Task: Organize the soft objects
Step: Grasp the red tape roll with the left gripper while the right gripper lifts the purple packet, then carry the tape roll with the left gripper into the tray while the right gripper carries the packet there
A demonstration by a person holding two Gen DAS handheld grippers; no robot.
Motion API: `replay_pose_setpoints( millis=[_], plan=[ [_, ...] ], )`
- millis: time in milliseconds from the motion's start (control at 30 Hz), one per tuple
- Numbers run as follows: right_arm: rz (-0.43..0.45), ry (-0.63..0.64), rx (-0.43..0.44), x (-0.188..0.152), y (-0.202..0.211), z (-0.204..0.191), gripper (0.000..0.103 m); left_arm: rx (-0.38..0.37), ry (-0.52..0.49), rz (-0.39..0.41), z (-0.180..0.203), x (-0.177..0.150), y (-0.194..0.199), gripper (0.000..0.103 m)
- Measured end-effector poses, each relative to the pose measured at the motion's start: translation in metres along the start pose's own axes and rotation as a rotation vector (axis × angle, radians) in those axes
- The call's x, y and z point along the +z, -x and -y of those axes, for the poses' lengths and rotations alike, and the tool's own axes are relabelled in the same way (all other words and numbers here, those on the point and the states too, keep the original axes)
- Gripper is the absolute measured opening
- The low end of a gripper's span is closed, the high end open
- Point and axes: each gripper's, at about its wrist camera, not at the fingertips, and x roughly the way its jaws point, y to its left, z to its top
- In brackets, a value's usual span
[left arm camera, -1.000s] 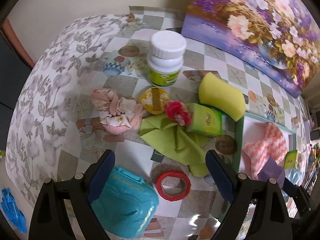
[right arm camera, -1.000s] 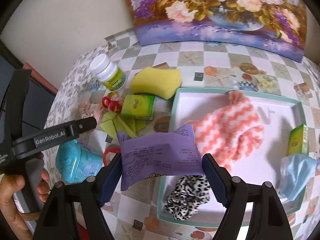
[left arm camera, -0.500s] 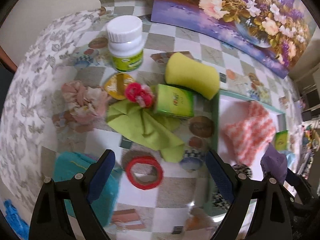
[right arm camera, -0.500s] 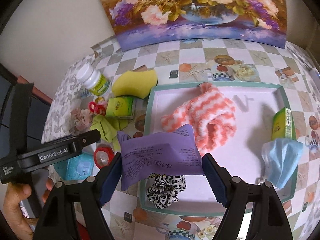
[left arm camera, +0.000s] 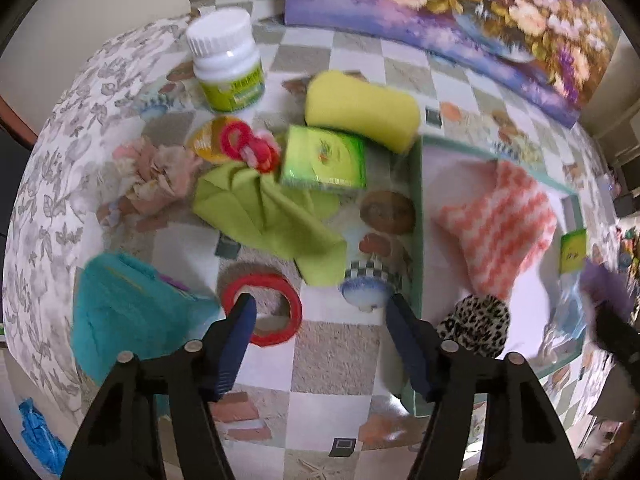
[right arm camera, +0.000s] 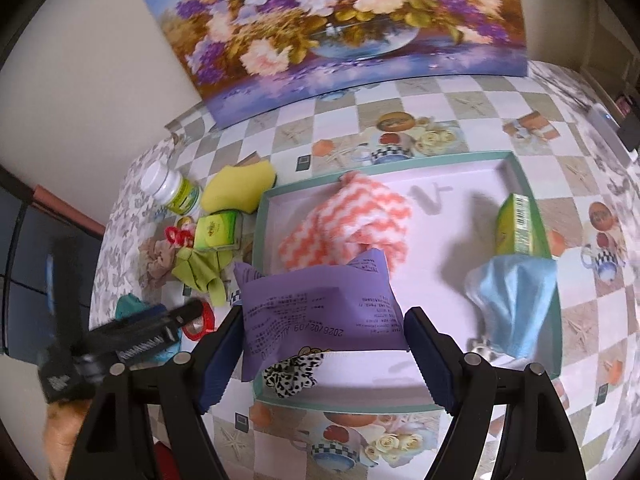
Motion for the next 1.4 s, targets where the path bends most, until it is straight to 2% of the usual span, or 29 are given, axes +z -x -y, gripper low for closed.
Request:
replay_pose_setpoints(
  millis=[233, 433, 600, 667, 867, 1100, 1267, 1400],
  plan=[
    [-0.019, 0.011, -0.005, -0.001, -0.006, 0.007, 0.081, 0.087, 0.012, -0.06, -0.001, -0.004, -0.031, 0.051],
    [-0.041, 0.0, -0.025, -0.001, -0.016, 0.013, 0.081, 0.104, -0.002, -0.096, 0.001, -0.006, -0.048, 0.036],
    [-0.043, 0.003, -0.033, -0.002, -0.018, 0.013, 0.081, 0.1, 0.01, -0.088, 0.0, -0.007, -0.052, 0.016],
    [-0.045, 0.002, -0.039, -0.001, -0.019, 0.013, 0.081, 0.096, 0.016, -0.084, -0.003, -0.007, -0.053, 0.011],
    [-0.06, -0.022, -0.05, -0.002, -0.024, 0.021, 0.081, 0.052, 0.038, -0.058, -0.011, -0.001, -0.049, 0.009],
    [-0.078, -0.042, -0.068, -0.002, -0.032, 0.031, 0.081, -0.015, 0.019, 0.049, 0.003, 0.004, -0.009, 0.01],
    [-0.106, -0.081, -0.093, -0.001, -0.04, 0.047, 0.081, -0.072, -0.033, 0.093, 0.033, 0.006, 0.007, 0.01],
    [-0.119, -0.108, -0.114, 0.0, -0.042, 0.062, 0.081, -0.121, -0.105, 0.11, 0.077, 0.003, 0.017, 0.01]
  ],
)
